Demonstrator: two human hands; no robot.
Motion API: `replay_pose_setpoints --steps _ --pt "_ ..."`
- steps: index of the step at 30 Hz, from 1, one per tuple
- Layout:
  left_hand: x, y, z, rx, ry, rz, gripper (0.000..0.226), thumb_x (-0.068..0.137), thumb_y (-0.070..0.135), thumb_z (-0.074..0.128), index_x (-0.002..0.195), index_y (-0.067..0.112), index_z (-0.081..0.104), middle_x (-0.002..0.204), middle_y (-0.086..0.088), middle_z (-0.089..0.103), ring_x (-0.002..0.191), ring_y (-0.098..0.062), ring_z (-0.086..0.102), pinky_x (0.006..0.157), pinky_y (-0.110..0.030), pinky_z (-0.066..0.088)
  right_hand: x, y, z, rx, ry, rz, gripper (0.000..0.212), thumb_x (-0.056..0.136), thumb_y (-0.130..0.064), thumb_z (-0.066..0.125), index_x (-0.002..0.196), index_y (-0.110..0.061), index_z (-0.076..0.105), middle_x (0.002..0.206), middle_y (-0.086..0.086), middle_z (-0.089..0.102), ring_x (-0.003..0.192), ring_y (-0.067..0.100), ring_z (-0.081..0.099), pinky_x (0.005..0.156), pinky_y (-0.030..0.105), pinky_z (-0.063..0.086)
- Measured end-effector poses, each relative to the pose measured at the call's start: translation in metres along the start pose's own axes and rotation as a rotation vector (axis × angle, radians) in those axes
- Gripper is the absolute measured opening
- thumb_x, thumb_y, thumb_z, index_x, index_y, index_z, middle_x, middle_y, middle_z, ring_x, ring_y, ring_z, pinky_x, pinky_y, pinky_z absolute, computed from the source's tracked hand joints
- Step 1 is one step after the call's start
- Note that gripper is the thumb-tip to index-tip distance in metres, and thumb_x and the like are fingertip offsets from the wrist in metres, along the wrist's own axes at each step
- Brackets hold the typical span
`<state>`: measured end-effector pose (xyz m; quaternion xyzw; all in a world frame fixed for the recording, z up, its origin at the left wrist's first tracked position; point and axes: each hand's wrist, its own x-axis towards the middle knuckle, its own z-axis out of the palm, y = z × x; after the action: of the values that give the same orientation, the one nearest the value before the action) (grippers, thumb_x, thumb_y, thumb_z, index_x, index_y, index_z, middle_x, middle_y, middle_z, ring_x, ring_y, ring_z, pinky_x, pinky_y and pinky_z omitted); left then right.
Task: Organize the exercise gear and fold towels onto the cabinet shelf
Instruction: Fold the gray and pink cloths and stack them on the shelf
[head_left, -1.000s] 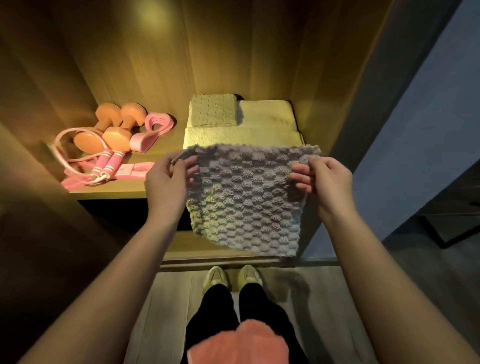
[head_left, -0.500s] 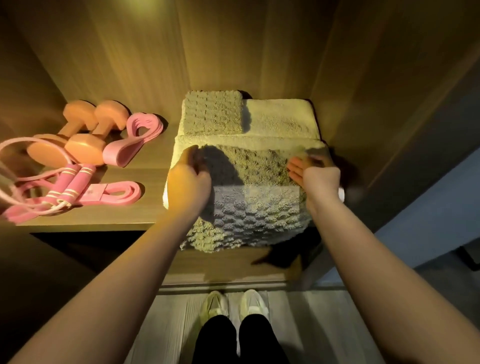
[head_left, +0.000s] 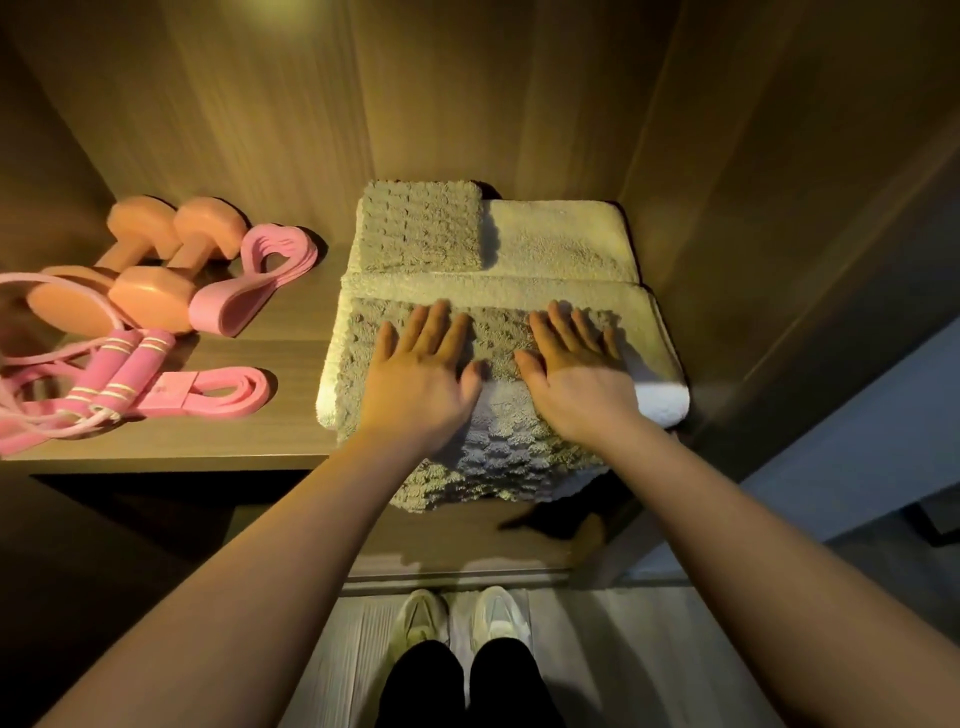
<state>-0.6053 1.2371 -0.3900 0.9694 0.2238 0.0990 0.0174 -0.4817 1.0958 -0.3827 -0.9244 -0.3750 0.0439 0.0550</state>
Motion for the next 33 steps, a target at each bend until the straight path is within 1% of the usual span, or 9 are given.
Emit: replay_pose_setpoints --steps 4,7,9,13,18,22,24,27,33 --pt "0.002 -0.006 -0.005 0.044 -0.088 -0.055 0.075 0.09 0.06 0.0 0.155 0.023 0.0 0.163 -0.005 -0.002 0.15 -0.022 -0.001 0.121 -0.046 0.0 0.004 0.003 -0.015 0.144 -0.061 0.082 0.059 0.103 -0.048 0.013 0.156 -0.024 0.006 0.163 -0.005 -0.005 0.15 0.017 -0.003 0.121 0.043 0.0" --pt "0.013 -0.017 -0.018 0.089 -0.084 -0.058 0.062 0.097 0.053 0.023 0.15 0.021 0.023 0.153 -0.005 0.03 0.14 -0.025 0.028 0.117 -0.051 0.02 0.008 0.022 -0.037 0.144 -0.008 0.187 0.047 0.103 -0.039 0.027 0.145 -0.019 0.036 0.155 0.0 0.027 0.137 0.025 0.033 0.11 0.042 0.033" --pt "0.024 -0.033 -0.031 0.156 -0.049 -0.111 0.048 0.097 0.045 0.04 0.137 0.019 0.038 0.134 -0.005 0.043 0.125 -0.024 0.04 0.108 -0.05 0.033 0.011 0.036 -0.047 0.115 -0.004 0.208 0.034 0.102 -0.037 0.038 0.127 -0.019 0.051 0.14 0.004 0.039 0.12 0.025 0.045 0.098 0.04 0.042" --pt "0.04 -0.058 -0.044 0.066 -0.081 -0.204 0.038 0.096 0.039 0.045 0.124 0.013 0.043 0.123 -0.01 0.048 0.118 -0.029 0.044 0.1 -0.05 0.035 0.016 0.044 -0.047 0.316 0.065 0.212 0.01 0.097 -0.026 0.051 0.089 -0.02 0.048 0.101 0.003 0.054 0.085 0.02 0.052 0.073 0.032 0.043" --pt "0.042 -0.07 -0.049 -0.187 -0.045 -0.241 0.018 0.091 0.025 0.061 0.102 0.02 0.048 0.081 0.006 0.049 0.083 -0.023 0.049 0.09 -0.042 0.042 0.017 0.046 -0.048 0.627 0.158 0.265 0.018 0.097 -0.019 0.049 0.08 -0.021 0.043 0.073 -0.003 0.043 0.063 0.015 0.041 0.054 0.028 0.034" --pt "0.042 -0.079 -0.054 -0.595 0.042 -0.36 0.006 0.093 0.017 0.06 0.089 0.016 0.055 0.075 -0.002 0.051 0.075 -0.019 0.047 0.068 -0.03 0.042 0.013 0.046 -0.056 0.874 0.183 0.38 0.013 0.099 -0.032 0.052 0.1 -0.019 0.052 0.067 -0.003 0.046 0.055 0.014 0.041 0.049 0.025 0.033" --pt "0.038 -0.079 -0.057 -0.805 0.133 -0.378 0.008 0.093 0.013 0.06 0.088 0.011 0.055 0.077 -0.005 0.051 0.082 -0.02 0.047 0.076 -0.034 0.042 0.015 0.043 -0.059 0.868 0.234 0.4 0.015 0.101 -0.032 0.047 0.103 -0.017 0.05 0.071 -0.002 0.046 0.06 0.015 0.044 0.049 0.025 0.032" --pt "0.041 -0.07 -0.053 -0.826 0.185 -0.439 0.027 0.095 0.014 0.059 0.116 -0.001 0.055 0.111 -0.019 0.061 0.105 -0.031 0.057 0.092 -0.04 0.046 0.027 0.034 -0.065 0.813 0.338 0.405 0.028 0.104 -0.024 0.038 0.124 -0.008 0.049 0.099 0.006 0.052 0.086 0.023 0.054 0.067 0.031 0.04" --pt "0.054 -0.064 -0.034 -0.434 0.185 -0.475 0.018 0.098 0.017 0.05 0.107 0.004 0.059 0.103 -0.023 0.064 0.088 -0.036 0.057 0.069 -0.038 0.041 0.037 0.029 -0.041 0.457 0.238 0.435 0.024 0.104 -0.011 0.032 0.121 -0.003 0.047 0.117 0.015 0.057 0.107 0.031 0.056 0.086 0.039 0.046"
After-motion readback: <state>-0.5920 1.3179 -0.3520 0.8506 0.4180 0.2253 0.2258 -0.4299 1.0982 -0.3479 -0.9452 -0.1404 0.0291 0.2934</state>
